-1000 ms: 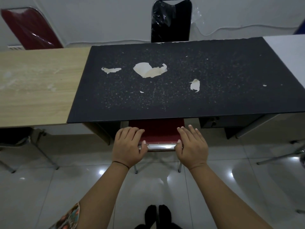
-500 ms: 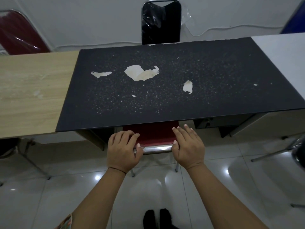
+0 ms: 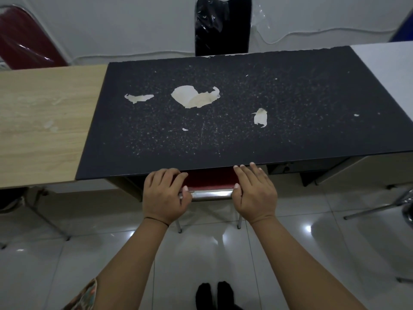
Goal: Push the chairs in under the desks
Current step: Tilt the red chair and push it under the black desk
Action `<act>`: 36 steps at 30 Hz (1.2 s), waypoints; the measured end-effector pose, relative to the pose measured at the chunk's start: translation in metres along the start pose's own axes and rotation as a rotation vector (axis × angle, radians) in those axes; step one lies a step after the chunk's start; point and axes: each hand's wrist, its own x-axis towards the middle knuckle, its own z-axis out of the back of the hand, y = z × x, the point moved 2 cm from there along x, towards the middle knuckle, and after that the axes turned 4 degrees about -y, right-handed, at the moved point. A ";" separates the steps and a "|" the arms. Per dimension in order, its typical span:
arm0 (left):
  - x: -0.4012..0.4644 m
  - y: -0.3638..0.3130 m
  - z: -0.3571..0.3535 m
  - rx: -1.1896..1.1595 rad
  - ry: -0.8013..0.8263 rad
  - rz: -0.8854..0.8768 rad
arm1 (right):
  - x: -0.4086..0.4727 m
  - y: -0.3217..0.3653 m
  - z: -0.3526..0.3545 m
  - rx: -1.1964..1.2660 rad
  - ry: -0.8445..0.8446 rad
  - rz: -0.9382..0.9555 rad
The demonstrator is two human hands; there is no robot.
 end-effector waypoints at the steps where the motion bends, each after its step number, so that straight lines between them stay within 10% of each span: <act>1: 0.002 0.004 0.000 0.003 -0.003 -0.006 | 0.002 0.003 -0.002 0.000 0.002 -0.002; 36: 0.024 -0.005 -0.029 0.001 -0.064 0.005 | 0.027 -0.026 -0.021 -0.052 0.000 -0.010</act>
